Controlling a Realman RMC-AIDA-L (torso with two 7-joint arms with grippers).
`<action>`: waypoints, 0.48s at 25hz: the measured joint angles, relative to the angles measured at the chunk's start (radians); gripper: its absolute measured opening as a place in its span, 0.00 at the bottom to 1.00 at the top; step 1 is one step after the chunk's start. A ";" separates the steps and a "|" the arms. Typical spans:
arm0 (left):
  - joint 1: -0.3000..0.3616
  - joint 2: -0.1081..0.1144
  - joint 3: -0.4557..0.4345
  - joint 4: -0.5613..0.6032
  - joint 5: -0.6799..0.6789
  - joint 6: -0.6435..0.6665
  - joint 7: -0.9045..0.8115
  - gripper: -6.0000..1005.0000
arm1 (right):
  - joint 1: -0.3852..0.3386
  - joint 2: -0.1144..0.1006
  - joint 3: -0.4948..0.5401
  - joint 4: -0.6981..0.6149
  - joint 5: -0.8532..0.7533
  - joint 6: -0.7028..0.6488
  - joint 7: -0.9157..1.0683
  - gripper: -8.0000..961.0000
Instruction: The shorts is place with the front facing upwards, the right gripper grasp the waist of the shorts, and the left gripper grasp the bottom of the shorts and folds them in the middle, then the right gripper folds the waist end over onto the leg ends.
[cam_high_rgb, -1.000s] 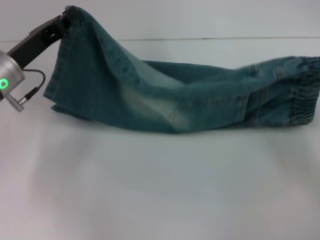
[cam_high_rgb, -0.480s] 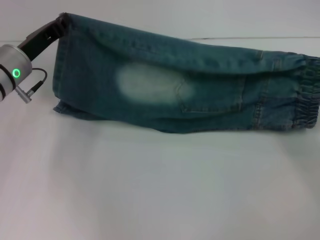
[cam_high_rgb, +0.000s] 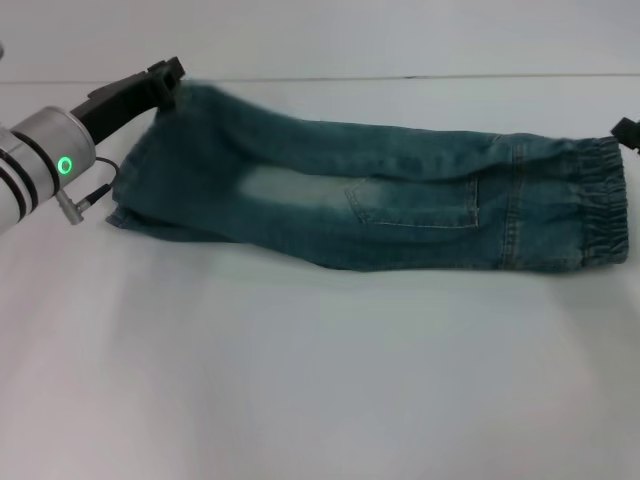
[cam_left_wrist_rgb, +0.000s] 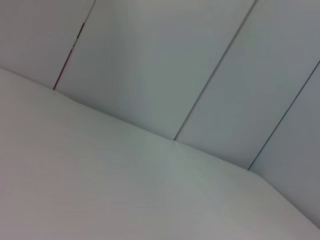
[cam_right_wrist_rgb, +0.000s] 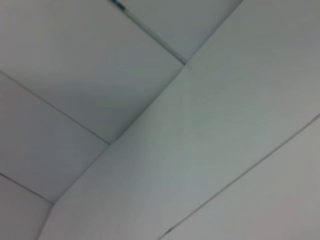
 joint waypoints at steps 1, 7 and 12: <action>0.003 -0.001 0.001 0.001 0.000 0.000 0.000 0.12 | 0.001 0.001 -0.007 0.000 0.001 0.004 -0.009 0.06; 0.021 0.000 0.004 0.014 0.000 0.030 0.002 0.26 | -0.013 0.002 -0.009 -0.004 0.005 0.000 -0.055 0.29; 0.057 -0.005 0.029 0.042 -0.012 0.157 0.070 0.47 | -0.061 -0.001 -0.002 -0.010 0.065 -0.064 -0.082 0.49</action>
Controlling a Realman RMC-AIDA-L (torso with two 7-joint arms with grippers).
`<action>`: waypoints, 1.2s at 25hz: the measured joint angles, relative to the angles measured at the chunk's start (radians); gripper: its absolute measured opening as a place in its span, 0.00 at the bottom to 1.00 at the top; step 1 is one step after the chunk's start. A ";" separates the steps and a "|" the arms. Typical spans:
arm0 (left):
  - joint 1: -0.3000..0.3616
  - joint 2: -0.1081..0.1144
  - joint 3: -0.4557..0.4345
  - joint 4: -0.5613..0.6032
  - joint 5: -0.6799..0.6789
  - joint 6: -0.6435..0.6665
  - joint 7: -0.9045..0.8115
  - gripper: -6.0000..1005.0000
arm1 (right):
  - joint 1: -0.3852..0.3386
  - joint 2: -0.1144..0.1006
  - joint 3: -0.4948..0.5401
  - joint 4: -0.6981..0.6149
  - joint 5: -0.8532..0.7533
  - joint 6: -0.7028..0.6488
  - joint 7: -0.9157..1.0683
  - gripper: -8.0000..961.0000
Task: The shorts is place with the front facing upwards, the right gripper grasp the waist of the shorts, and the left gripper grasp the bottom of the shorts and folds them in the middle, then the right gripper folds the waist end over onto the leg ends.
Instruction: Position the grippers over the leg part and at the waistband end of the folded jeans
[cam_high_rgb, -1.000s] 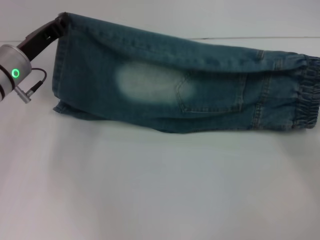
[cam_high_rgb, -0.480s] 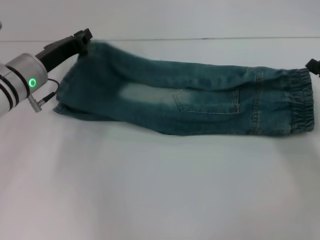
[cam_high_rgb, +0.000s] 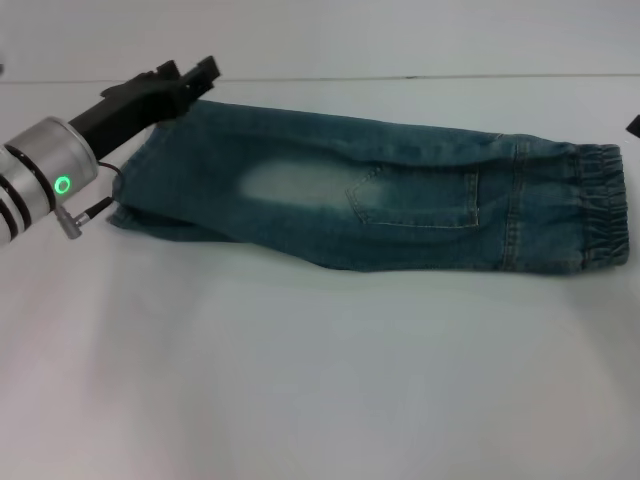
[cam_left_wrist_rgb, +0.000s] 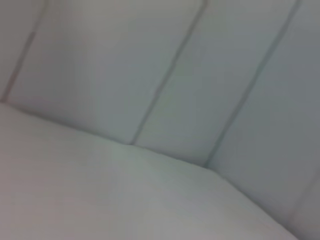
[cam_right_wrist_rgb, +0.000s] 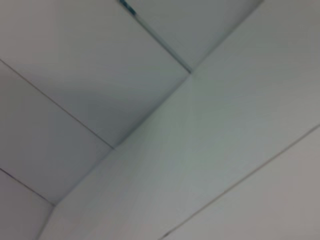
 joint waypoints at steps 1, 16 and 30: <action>0.004 -0.001 0.005 -0.002 -0.002 0.030 0.020 0.51 | -0.011 -0.003 0.000 0.000 0.014 -0.024 0.000 0.55; 0.059 -0.003 0.079 -0.009 0.005 0.182 0.105 0.92 | -0.132 -0.016 -0.034 -0.139 -0.223 -0.276 0.041 0.93; 0.055 -0.005 0.103 -0.031 0.004 0.183 0.106 0.92 | -0.073 0.025 -0.045 -0.160 -0.225 -0.143 0.039 0.92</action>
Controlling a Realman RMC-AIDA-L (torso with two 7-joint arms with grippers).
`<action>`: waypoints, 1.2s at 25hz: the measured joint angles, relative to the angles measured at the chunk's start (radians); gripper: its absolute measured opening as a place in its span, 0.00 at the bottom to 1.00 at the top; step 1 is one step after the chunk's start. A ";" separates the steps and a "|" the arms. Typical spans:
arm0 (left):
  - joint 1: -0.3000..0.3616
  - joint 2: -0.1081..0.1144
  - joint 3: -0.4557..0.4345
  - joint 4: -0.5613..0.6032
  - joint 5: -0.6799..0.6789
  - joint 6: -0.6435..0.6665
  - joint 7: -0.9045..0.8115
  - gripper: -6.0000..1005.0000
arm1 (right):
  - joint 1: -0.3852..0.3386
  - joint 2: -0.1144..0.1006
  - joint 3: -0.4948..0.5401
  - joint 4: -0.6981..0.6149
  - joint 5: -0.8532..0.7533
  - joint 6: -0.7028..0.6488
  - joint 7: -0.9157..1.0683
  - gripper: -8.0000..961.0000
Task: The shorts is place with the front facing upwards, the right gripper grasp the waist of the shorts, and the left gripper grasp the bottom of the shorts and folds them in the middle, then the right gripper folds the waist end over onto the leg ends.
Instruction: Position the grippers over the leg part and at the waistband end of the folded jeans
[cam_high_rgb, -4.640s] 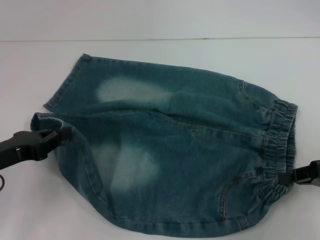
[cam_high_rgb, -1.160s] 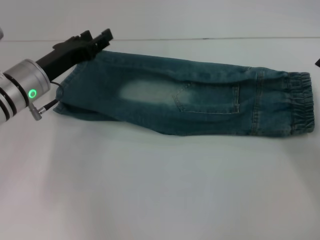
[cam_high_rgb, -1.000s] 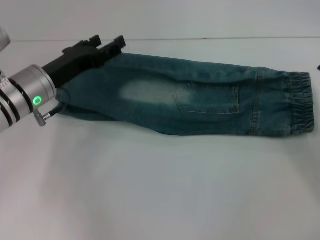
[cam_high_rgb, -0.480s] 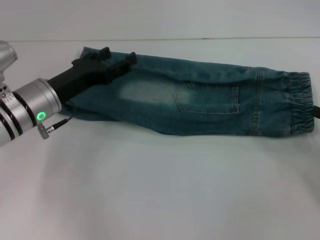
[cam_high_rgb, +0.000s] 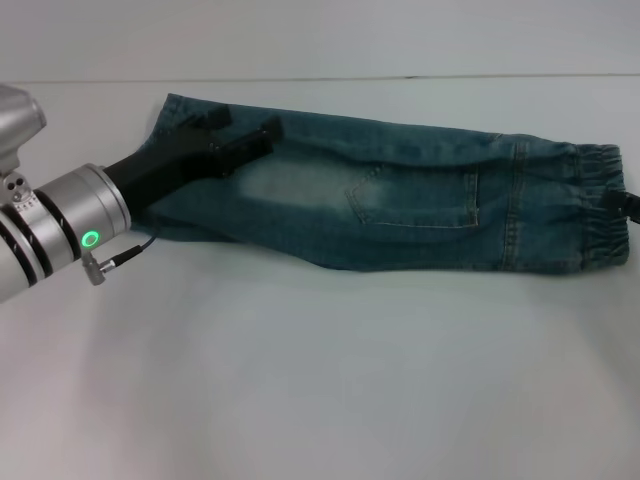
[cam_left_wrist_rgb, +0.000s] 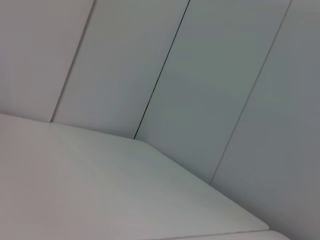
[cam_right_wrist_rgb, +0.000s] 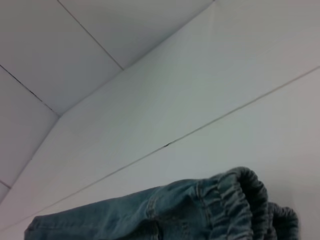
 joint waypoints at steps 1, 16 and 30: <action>-0.001 0.000 0.000 0.000 0.000 0.000 0.000 0.92 | 0.007 0.001 -0.007 0.000 0.000 0.012 0.002 0.92; 0.002 0.000 0.004 0.000 0.008 0.011 0.000 0.92 | 0.062 -0.005 -0.119 0.055 0.000 0.122 0.054 0.92; -0.023 -0.003 0.026 -0.090 -0.066 0.012 0.126 0.91 | 0.064 -0.004 -0.177 0.041 0.004 0.087 -0.003 0.44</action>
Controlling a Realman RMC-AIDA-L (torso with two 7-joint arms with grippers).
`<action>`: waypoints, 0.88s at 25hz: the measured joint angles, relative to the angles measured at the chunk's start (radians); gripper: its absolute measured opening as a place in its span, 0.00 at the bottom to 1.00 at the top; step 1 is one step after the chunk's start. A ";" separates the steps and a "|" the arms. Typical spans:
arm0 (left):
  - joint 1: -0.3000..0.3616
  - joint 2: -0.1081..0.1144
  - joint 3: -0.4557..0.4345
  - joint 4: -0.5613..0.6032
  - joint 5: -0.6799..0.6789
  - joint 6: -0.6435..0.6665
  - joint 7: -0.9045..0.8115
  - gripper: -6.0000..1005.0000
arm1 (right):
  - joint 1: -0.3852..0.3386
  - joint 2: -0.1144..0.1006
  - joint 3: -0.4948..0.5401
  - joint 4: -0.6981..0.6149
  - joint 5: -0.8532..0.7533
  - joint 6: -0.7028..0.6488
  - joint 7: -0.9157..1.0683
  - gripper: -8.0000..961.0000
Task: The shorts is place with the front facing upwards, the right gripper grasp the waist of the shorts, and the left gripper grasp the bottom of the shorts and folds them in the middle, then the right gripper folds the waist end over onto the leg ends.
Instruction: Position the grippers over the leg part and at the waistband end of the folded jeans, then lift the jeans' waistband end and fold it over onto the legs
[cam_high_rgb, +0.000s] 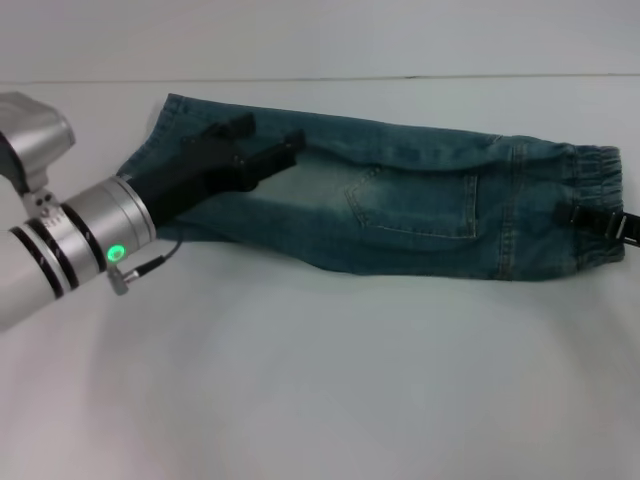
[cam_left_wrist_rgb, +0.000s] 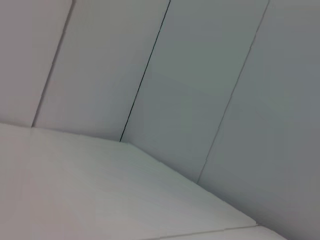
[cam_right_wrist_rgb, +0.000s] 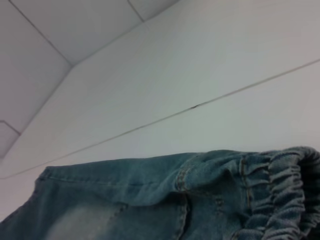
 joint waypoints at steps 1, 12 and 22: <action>-0.004 0.000 0.001 -0.020 -0.018 0.000 0.035 0.91 | -0.003 -0.002 0.002 -0.004 0.000 -0.016 0.002 0.42; -0.123 0.000 -0.035 -0.418 -0.348 0.042 0.761 0.65 | -0.092 0.007 0.047 -0.196 0.005 -0.306 0.084 0.19; -0.217 0.000 -0.152 -0.613 -0.350 -0.006 1.020 0.30 | -0.123 0.003 0.064 -0.303 0.004 -0.541 0.177 0.14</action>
